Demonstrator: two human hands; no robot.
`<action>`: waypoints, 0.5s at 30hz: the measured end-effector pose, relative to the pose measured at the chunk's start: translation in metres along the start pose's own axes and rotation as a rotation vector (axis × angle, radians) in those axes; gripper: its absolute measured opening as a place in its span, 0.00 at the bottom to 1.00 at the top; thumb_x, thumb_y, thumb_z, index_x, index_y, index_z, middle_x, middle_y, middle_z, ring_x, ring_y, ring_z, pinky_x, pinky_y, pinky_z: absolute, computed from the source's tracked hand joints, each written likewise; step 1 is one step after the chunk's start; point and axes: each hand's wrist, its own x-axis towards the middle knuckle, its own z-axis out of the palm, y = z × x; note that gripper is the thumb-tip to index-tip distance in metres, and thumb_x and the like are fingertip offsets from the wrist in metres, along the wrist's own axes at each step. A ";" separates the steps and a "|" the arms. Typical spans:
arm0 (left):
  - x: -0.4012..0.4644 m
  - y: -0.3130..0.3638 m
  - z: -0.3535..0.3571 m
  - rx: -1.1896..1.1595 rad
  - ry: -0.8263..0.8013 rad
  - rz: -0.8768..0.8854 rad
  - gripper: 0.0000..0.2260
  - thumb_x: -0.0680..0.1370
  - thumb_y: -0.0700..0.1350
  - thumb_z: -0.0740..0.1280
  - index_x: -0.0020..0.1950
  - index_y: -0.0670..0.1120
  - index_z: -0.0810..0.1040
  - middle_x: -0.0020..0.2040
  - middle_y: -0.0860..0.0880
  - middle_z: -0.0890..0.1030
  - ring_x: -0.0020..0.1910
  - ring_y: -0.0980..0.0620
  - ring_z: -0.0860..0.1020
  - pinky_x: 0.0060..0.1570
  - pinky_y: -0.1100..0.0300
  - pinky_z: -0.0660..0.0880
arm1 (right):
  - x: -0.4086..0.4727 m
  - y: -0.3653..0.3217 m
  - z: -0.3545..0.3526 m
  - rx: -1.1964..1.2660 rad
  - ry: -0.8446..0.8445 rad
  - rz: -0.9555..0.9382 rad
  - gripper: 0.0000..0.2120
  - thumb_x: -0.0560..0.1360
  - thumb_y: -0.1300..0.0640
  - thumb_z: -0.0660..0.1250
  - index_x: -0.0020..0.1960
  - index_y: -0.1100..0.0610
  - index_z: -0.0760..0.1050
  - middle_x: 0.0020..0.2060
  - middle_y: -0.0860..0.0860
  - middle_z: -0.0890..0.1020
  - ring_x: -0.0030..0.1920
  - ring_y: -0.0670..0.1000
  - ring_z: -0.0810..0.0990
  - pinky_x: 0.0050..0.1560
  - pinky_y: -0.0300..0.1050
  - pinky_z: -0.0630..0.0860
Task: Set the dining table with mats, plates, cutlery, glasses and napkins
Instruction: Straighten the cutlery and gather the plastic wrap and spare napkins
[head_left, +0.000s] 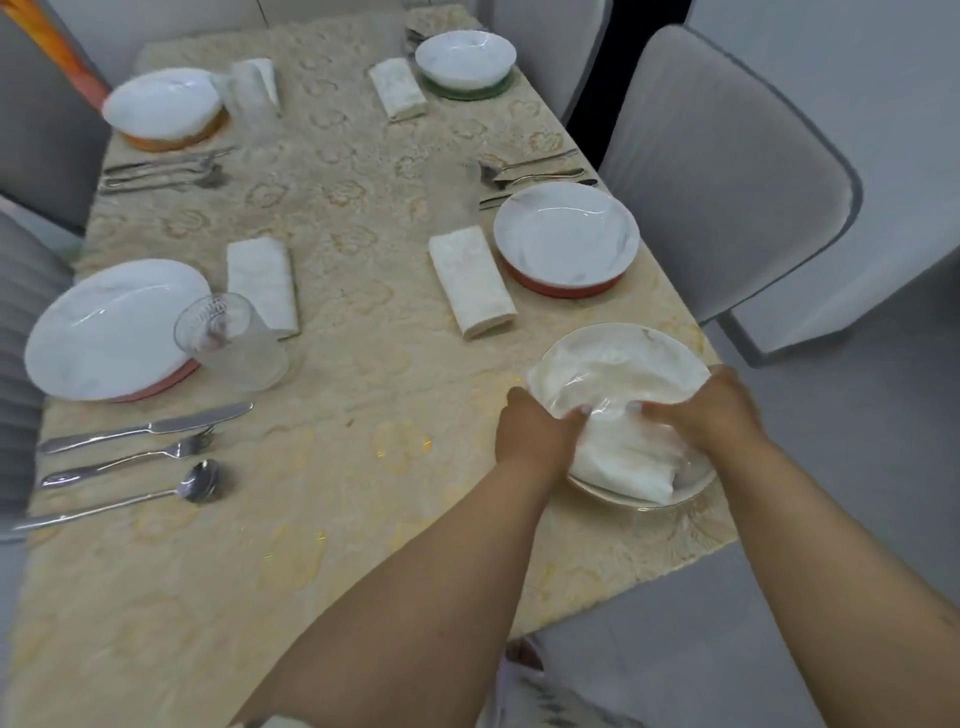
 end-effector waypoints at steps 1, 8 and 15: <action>-0.001 -0.004 -0.004 -0.006 0.021 -0.009 0.31 0.70 0.59 0.73 0.64 0.41 0.67 0.61 0.45 0.76 0.60 0.44 0.76 0.54 0.55 0.73 | -0.003 -0.004 0.003 0.004 0.008 -0.033 0.52 0.54 0.37 0.80 0.67 0.60 0.63 0.61 0.57 0.75 0.61 0.60 0.74 0.54 0.51 0.74; -0.007 -0.042 -0.062 -0.139 0.146 -0.081 0.34 0.60 0.66 0.74 0.58 0.47 0.74 0.52 0.52 0.81 0.51 0.50 0.80 0.53 0.53 0.77 | -0.036 -0.051 0.031 0.059 -0.066 -0.212 0.49 0.50 0.36 0.80 0.63 0.57 0.67 0.56 0.54 0.77 0.57 0.57 0.76 0.53 0.51 0.77; -0.023 -0.080 -0.114 -0.300 0.212 -0.161 0.27 0.56 0.61 0.79 0.51 0.52 0.81 0.45 0.54 0.85 0.45 0.53 0.83 0.51 0.51 0.80 | -0.078 -0.081 0.065 0.000 -0.172 -0.316 0.46 0.53 0.35 0.79 0.62 0.57 0.66 0.56 0.52 0.76 0.56 0.55 0.77 0.51 0.48 0.76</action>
